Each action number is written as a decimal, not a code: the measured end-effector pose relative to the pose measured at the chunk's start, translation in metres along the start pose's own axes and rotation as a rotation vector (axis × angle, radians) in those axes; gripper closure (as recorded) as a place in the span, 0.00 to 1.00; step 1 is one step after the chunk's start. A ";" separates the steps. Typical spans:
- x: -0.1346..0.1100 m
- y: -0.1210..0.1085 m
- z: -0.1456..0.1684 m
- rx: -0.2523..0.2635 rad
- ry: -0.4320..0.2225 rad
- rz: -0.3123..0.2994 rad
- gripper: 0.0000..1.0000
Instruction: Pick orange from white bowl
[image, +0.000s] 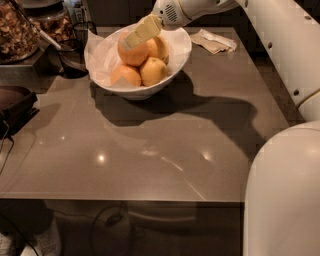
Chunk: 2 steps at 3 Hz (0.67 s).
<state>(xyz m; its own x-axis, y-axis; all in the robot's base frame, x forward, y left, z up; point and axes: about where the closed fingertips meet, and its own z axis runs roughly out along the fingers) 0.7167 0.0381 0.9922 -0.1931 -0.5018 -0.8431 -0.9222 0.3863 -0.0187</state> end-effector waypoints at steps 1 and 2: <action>0.002 -0.007 0.006 0.003 0.020 -0.002 0.15; 0.005 -0.009 0.014 -0.010 0.035 -0.003 0.20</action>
Offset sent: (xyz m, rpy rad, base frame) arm 0.0191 0.0030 -0.0122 -0.0448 0.0201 0.0138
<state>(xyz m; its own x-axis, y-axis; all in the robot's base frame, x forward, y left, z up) 0.7292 0.0432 0.9807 -0.2013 -0.5298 -0.8239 -0.9262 0.3768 -0.0161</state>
